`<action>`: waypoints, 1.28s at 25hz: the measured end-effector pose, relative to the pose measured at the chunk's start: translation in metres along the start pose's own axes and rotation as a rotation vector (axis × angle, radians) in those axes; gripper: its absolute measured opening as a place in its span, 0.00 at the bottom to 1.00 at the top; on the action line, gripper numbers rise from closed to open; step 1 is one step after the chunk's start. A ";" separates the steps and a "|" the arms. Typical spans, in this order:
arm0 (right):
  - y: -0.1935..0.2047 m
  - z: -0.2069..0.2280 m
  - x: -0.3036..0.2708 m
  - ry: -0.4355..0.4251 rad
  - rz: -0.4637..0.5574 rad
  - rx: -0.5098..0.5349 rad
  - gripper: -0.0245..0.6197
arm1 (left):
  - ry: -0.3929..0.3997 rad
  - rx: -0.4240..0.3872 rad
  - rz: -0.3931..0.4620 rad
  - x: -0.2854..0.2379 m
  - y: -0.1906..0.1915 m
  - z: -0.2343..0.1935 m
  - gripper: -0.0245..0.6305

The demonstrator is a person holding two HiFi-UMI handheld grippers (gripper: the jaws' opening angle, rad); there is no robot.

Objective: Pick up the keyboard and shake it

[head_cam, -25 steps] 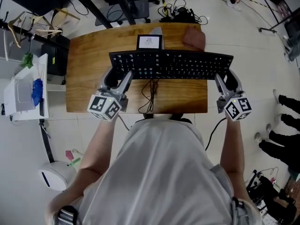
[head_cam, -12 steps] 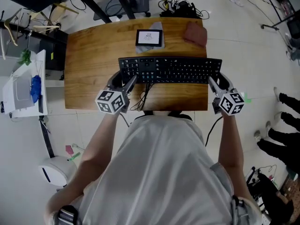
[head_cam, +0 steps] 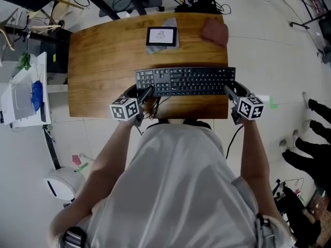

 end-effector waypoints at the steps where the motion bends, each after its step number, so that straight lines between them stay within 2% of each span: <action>1: 0.005 0.000 -0.003 -0.004 -0.021 -0.006 0.39 | -0.007 0.013 -0.019 -0.001 0.004 -0.003 0.47; 13: 0.036 -0.032 -0.034 -0.055 -0.175 0.011 0.40 | -0.081 0.135 -0.152 0.026 0.043 -0.044 0.47; 19: 0.045 -0.036 -0.045 -0.052 -0.241 0.012 0.40 | -0.098 0.241 -0.258 0.024 0.067 -0.059 0.47; 24: 0.050 -0.030 -0.053 -0.028 -0.289 -0.013 0.42 | -0.102 0.266 -0.312 0.012 0.066 -0.066 0.47; 32: 0.074 -0.027 -0.055 0.018 -0.361 -0.047 0.43 | -0.113 0.251 -0.381 0.000 0.068 -0.069 0.47</action>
Point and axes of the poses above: the fingertips, and each gripper's own axes: x backward along the fingers, z to its right, y out of its underside, the point moved 7 cm from there along x, backward along the fingers, and after that the axes turned 5 degrees about x, right-handed, at the moved point
